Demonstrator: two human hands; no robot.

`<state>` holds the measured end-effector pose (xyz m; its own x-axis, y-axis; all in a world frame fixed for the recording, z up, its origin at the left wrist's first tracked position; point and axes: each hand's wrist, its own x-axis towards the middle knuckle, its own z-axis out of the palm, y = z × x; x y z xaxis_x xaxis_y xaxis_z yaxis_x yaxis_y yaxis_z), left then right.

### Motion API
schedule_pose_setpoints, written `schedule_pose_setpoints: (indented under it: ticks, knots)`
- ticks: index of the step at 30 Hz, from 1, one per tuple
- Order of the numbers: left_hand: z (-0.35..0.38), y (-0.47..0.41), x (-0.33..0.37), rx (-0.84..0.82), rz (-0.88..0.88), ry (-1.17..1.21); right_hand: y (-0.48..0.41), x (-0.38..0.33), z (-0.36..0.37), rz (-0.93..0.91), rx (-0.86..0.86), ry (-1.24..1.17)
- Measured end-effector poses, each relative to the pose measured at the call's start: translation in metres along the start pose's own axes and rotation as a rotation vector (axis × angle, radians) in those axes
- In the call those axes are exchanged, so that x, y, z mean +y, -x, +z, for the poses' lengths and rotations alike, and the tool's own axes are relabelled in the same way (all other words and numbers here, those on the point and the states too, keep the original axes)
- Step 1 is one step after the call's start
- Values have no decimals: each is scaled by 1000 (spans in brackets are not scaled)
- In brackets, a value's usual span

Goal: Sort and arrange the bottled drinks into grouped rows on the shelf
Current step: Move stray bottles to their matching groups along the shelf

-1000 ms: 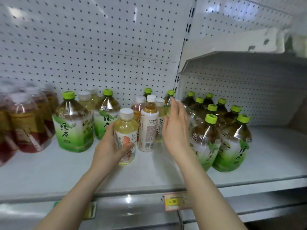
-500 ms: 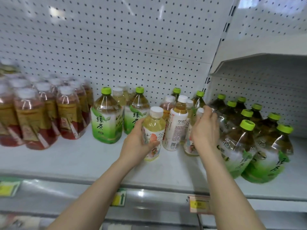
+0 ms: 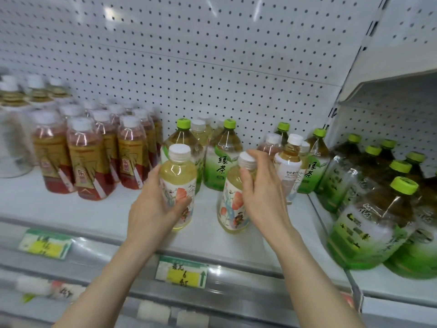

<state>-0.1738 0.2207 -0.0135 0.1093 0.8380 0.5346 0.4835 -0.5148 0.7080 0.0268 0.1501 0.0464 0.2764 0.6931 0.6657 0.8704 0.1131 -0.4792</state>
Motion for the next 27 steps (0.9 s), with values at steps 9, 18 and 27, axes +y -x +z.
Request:
schedule_pose_setpoints:
  ticks: [9, 18, 27]
  knots:
    - [-34, -24, -40, 133, -97, -122, -46, -13, 51, 38, -46, 44]
    - [-37, -29, -43, 114, -95, -116, -95, -74, 94, 37, -314, 87]
    - [-56, -23, -35, 192, 56, -64, -64, -89, 97, 50, -192, -30]
